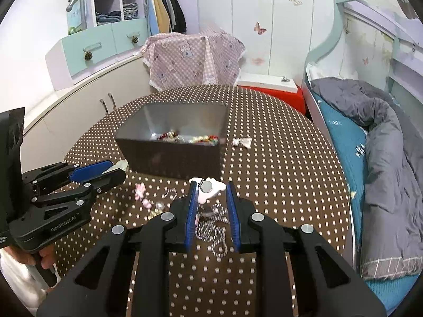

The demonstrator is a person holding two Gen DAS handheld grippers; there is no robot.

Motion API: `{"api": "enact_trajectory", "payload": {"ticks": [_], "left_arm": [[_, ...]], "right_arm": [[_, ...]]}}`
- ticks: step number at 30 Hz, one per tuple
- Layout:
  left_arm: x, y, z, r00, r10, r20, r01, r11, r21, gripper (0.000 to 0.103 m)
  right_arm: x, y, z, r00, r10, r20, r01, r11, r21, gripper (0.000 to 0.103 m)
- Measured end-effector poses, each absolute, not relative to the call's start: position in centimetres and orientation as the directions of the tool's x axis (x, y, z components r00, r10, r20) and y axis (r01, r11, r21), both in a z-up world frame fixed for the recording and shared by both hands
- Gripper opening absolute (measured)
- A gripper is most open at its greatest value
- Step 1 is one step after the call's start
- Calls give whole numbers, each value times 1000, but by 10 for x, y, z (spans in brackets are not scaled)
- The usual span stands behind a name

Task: Organize jewelry
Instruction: 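Carry both items over the tin box and open both tools to drop them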

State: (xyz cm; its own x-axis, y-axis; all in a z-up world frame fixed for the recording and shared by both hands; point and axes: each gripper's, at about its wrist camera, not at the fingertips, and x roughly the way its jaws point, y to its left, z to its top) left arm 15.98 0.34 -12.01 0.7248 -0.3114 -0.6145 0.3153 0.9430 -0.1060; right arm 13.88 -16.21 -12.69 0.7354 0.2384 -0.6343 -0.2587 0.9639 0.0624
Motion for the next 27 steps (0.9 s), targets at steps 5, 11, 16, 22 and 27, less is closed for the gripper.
{"api": "enact_trajectory", "payload": {"ticks": [5, 11, 16, 22, 27], "left_arm": [[169, 5, -110, 742, -316, -591, 320, 942, -103, 30], [179, 3, -101, 760, -321, -566, 323, 941, -100, 30], [192, 1, -100, 761, -321, -564, 323, 941, -101, 30], [205, -3, -104, 752, -322, -575, 320, 941, -109, 30], [209, -2, -102, 760, -329, -561, 327, 939, -107, 30]], "right_arm": [[152, -155, -123, 739, 256, -623, -286, 957, 53, 20], [170, -146, -122, 732, 273, -625, -308, 950, 53, 20], [181, -142, -122, 730, 279, -623, -317, 947, 52, 20], [191, -141, -126, 723, 283, -630, -325, 944, 52, 20], [197, -143, -127, 720, 281, -634, -318, 946, 58, 20]]}}
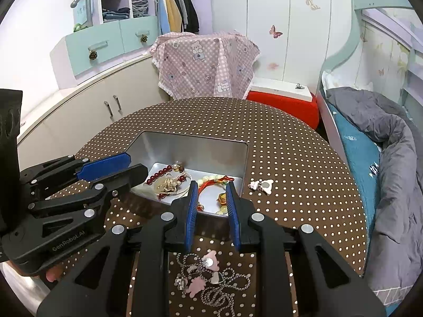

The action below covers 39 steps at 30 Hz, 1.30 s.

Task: Organize jewelry
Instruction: 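Carry both items over the tin box and open both tools to drop them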

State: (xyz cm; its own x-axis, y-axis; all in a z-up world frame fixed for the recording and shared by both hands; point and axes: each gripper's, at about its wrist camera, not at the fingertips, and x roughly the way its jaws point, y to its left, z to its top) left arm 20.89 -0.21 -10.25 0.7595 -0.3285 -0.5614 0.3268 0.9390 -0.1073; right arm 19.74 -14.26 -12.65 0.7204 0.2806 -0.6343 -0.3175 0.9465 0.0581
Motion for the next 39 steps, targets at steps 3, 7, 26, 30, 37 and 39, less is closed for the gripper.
{"api": "enact_trajectory", "payload": {"ticks": [3, 7, 26, 30, 37, 39], "left_arm": [[211, -2, -99, 762, -337, -553, 331, 937, -115, 30], [205, 0, -95, 771, -341, -539, 339, 935, -107, 30], [205, 21, -97, 788, -262, -557, 244, 964, -107, 55], [223, 30, -102, 777, -227, -587, 182, 974, -136, 55], [250, 40, -113, 725, -220, -653, 115, 973, -201, 54], [253, 40, -118, 704, -234, -671, 116, 969, -216, 50]], "right_arm": [[193, -147, -124, 724, 278, -631, -303, 950, 72, 22], [180, -157, -133, 701, 285, -654, -298, 950, 94, 37], [176, -148, -188, 586, 276, -762, -301, 947, 112, 15], [171, -142, -188, 586, 273, -763, -321, 943, 91, 15], [172, -154, -178, 598, 283, -749, -291, 948, 126, 15], [173, -160, -169, 618, 286, -732, -285, 950, 130, 15]]}}
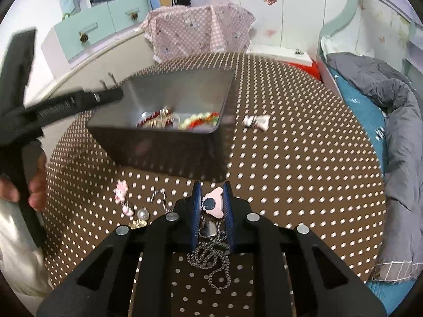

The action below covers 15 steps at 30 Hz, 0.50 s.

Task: Organize jewelry
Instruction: 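Carry both items over the tin box and open both tools to drop them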

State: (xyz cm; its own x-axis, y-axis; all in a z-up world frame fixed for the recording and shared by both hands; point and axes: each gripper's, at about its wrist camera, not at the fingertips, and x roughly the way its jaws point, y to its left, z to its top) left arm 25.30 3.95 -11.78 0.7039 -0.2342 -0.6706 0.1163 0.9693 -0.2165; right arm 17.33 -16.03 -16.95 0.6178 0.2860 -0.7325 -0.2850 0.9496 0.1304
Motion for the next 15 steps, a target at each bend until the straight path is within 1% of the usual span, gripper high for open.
{"api": "enact_trajectory", "payload": {"ticks": [1, 2, 5, 7, 9, 15], "left_arm": [[256, 40, -121, 689, -245, -682, 116, 966, -230, 45], [259, 40, -124, 672, -258, -695, 115, 963, -245, 34], [263, 41, -131, 638, -305, -707, 117, 946, -303, 31], [262, 39, -131, 638, -306, -707, 123, 946, -298, 30], [262, 37, -130, 639, -304, -707, 130, 948, -290, 26], [262, 34, -132, 629, -308, -714, 139, 948, -286, 22]], "right_arm": [[173, -162, -165, 627, 288, -724, -284, 950, 132, 15], [173, -164, -162, 633, 289, -718, -283, 950, 133, 15], [172, -170, -148, 660, 292, -692, -281, 950, 133, 15], [171, -173, -138, 677, 296, -674, -287, 949, 129, 15], [175, -173, -130, 689, 302, -659, -291, 948, 129, 15], [179, -172, -101, 729, 336, -596, -325, 937, 130, 15]]}}
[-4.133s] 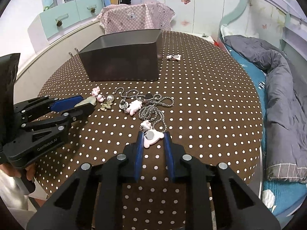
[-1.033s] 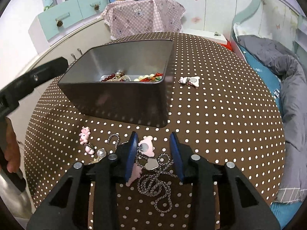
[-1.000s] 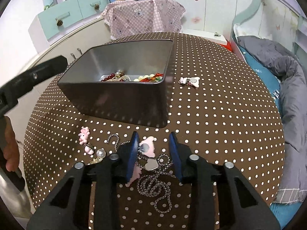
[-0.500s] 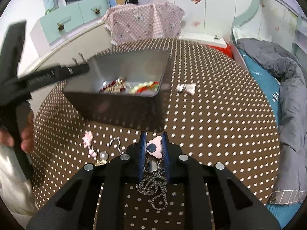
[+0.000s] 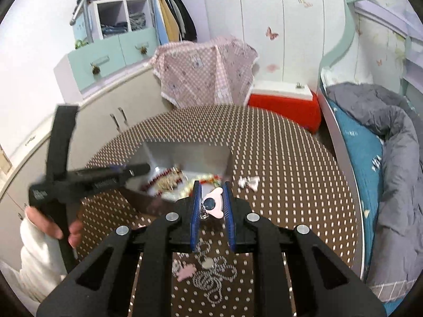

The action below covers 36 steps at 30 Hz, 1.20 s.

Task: Organize jewelry
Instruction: 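Carry both items over the tin box and open both tools to drop them, then withdraw both tools from the tin box toward the pink charms and chains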

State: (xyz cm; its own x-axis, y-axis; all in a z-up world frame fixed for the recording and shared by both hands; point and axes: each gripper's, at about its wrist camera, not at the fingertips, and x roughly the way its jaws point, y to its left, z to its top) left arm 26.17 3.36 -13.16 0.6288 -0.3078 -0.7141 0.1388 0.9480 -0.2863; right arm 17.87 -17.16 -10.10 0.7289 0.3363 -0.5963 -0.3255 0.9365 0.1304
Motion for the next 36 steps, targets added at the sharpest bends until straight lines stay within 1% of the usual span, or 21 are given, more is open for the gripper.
{"api": "enact_trajectory", "payload": {"ticks": [4, 9, 11, 12, 13, 14, 25, 29, 35, 36], "left_arm": [[263, 32, -130, 627, -305, -717, 143, 950, -279, 22], [263, 34, -131, 625, -303, -720, 142, 950, -277, 22], [263, 35, -131, 625, -306, -719, 144, 950, -279, 22], [263, 36, -131, 624, -306, -719, 144, 949, -279, 22], [263, 36, -131, 624, -306, -719, 144, 949, -279, 22], [263, 36, -131, 625, -305, -719, 144, 950, -278, 22], [262, 37, -130, 629, -299, -717, 141, 952, -272, 22], [257, 33, -127, 651, -270, -710, 146, 962, -232, 22], [250, 36, -120, 666, -251, -703, 134, 967, -218, 23], [248, 37, -118, 668, -243, -703, 133, 969, -208, 28]], "right_arm": [[189, -161, -93, 740, 347, -577, -348, 931, 113, 15], [207, -145, -97, 725, 361, -587, -373, 922, 106, 15], [209, -139, -99, 725, 361, -587, -385, 918, 90, 18], [208, -137, -99, 728, 355, -586, -383, 920, 81, 35], [209, -136, -100, 733, 338, -591, -371, 926, 69, 63], [208, -137, -101, 741, 329, -585, -361, 930, 66, 68], [213, -157, -108, 742, 289, -606, -292, 952, 96, 68], [211, -163, -111, 740, 277, -613, -277, 956, 97, 68], [206, -173, -112, 746, 252, -617, -245, 965, 97, 75], [205, -174, -113, 747, 250, -616, -244, 965, 97, 76]]}}
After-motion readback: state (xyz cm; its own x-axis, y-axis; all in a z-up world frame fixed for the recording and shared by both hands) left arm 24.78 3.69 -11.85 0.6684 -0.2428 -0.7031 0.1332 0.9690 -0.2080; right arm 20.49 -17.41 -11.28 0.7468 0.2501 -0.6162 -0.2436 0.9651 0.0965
